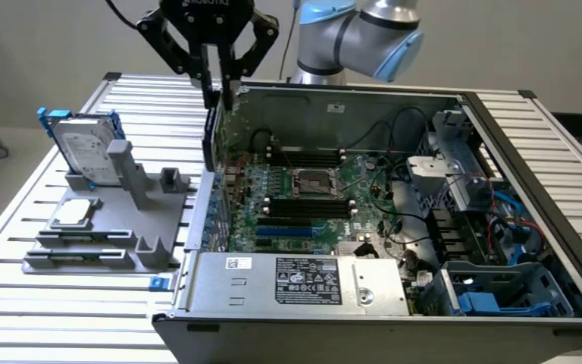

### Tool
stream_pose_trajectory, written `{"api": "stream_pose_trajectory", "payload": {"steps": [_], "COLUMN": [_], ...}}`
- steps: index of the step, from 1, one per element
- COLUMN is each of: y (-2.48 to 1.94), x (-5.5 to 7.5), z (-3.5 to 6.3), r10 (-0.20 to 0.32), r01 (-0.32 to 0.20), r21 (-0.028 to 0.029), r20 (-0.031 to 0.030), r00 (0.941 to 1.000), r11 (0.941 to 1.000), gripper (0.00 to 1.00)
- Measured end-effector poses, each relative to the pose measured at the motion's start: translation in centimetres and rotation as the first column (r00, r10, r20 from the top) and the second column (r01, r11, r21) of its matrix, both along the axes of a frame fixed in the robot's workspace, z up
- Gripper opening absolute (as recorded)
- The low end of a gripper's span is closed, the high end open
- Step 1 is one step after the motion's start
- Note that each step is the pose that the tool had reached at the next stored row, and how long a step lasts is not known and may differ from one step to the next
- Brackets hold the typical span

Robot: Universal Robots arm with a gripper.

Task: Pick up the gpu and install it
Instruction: 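Pick up the gpu and move the gpu toward the slot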

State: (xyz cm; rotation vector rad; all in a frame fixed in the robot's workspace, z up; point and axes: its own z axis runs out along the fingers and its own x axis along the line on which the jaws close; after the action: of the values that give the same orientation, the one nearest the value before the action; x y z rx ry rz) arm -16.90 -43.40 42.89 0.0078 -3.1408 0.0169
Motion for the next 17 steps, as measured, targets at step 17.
{"api": "stream_pose_trajectory", "payload": {"steps": [17], "y": [0.33], "x": [7.7], "z": [-2.98], "r10": [0.000], "r01": [0.000], "r21": [-0.0105], "r20": [0.0000], "r00": [1.0000], "r11": [0.9999], "gripper": [0.26]}}
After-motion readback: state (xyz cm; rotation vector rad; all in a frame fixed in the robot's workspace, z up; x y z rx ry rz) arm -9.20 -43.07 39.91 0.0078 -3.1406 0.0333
